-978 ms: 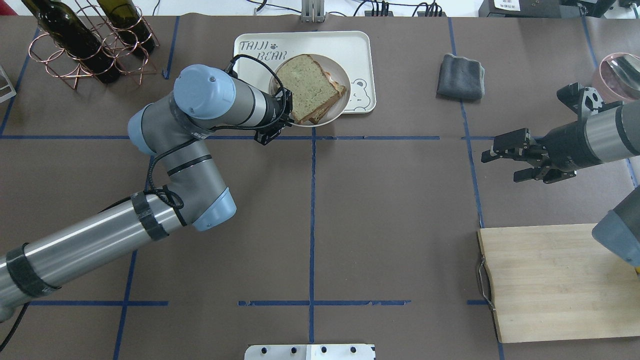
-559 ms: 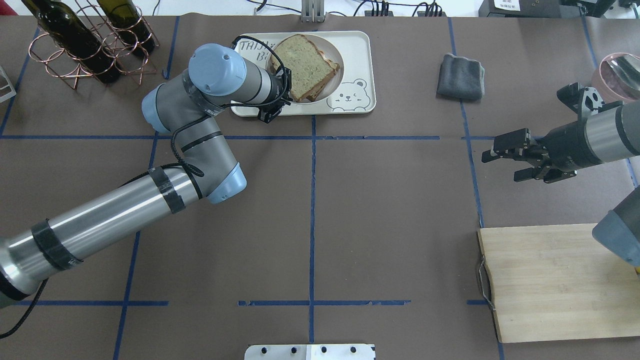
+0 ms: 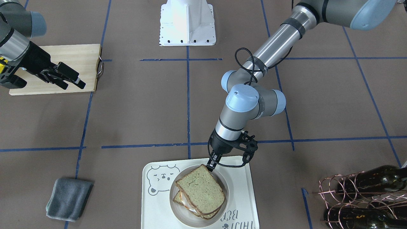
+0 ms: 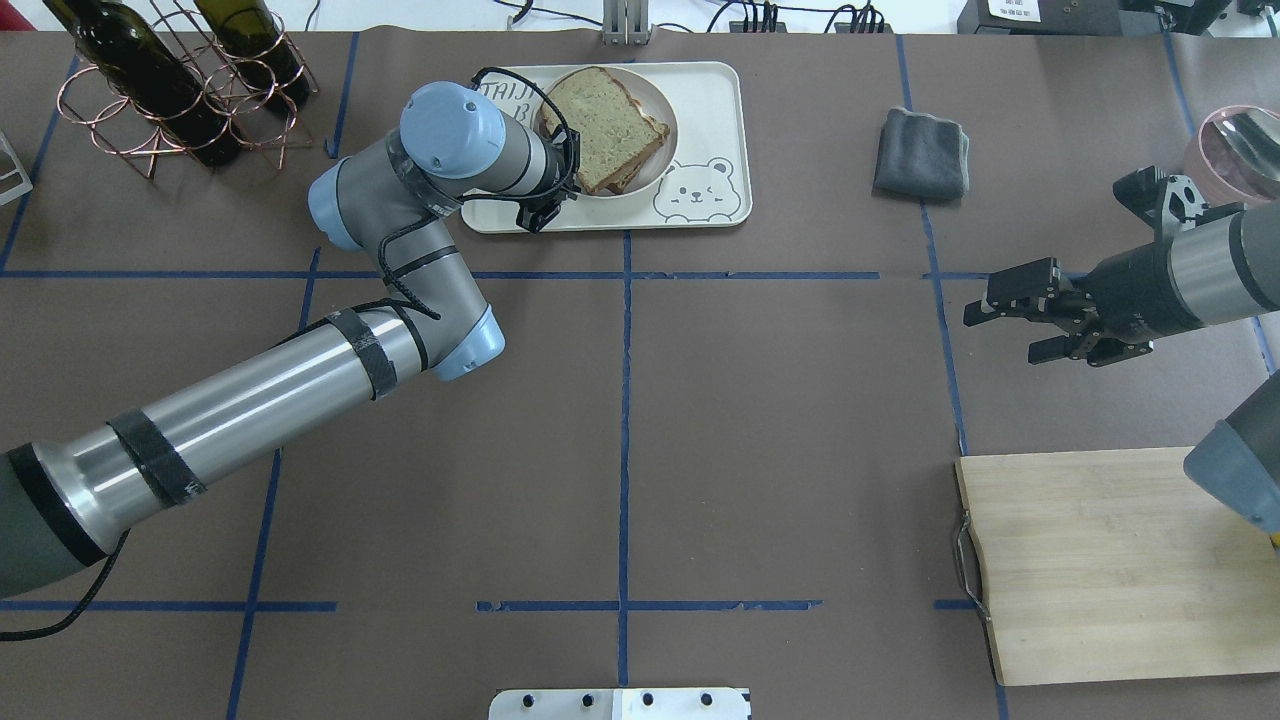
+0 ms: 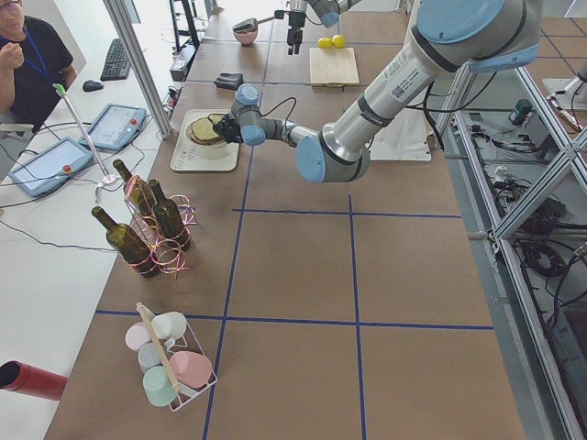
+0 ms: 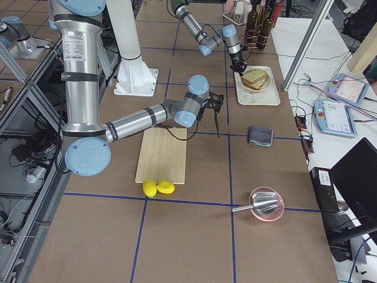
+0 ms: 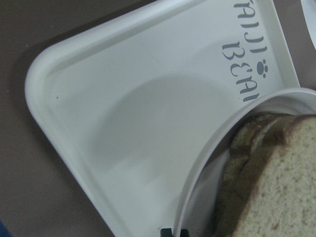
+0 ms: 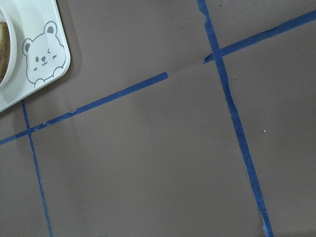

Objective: Make sandwich and place on tray
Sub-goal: 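Open the left gripper and release the plate on the tray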

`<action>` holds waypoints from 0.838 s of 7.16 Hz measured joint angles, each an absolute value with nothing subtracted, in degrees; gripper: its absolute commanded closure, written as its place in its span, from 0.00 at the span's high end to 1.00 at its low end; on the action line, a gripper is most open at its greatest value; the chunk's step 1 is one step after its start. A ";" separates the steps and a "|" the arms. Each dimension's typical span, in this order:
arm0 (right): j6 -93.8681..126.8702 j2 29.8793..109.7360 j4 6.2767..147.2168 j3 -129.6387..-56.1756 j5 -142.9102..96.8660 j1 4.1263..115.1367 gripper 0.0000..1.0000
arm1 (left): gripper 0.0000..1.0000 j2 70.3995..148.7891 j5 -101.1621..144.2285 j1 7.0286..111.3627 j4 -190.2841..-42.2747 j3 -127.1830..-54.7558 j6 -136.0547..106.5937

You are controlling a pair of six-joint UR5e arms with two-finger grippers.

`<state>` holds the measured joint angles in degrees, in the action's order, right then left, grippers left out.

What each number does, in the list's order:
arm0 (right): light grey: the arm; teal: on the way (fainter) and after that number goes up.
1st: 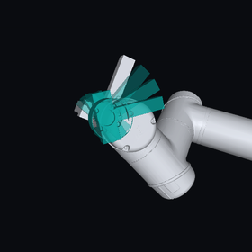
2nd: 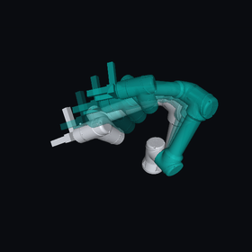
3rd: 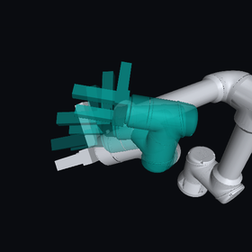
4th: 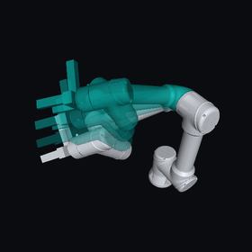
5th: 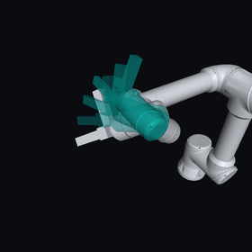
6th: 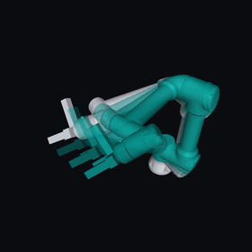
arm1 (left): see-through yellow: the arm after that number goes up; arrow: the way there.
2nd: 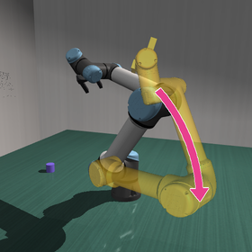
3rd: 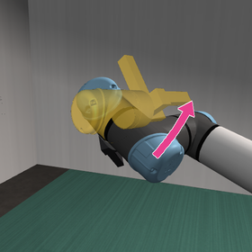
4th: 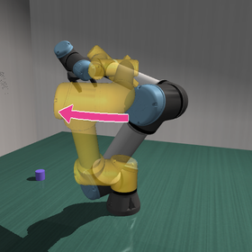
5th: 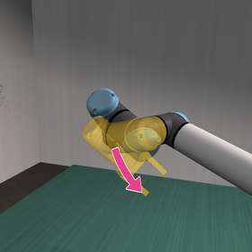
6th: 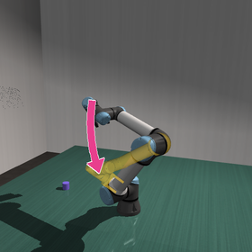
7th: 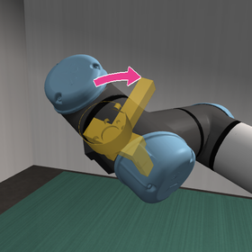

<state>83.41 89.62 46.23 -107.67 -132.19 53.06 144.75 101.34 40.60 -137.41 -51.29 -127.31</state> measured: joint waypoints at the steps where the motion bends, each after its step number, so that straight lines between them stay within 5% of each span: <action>1: 83.41 89.64 46.23 -107.66 -132.19 53.08 1.00 | 0.21 144.80 101.34 40.44 -137.45 -50.93 -126.53; 2: 83.41 89.63 46.23 -107.64 -132.17 53.03 1.00 | 0.32 144.83 101.33 40.28 -137.46 -50.82 -125.83; 6: 83.41 89.51 46.25 -107.60 -132.17 53.05 1.00 | 0.28 141.07 101.57 40.30 -135.94 -55.99 -118.99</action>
<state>83.41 89.51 46.25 -107.60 -132.17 53.05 141.07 101.57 40.30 -135.94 -55.99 -118.99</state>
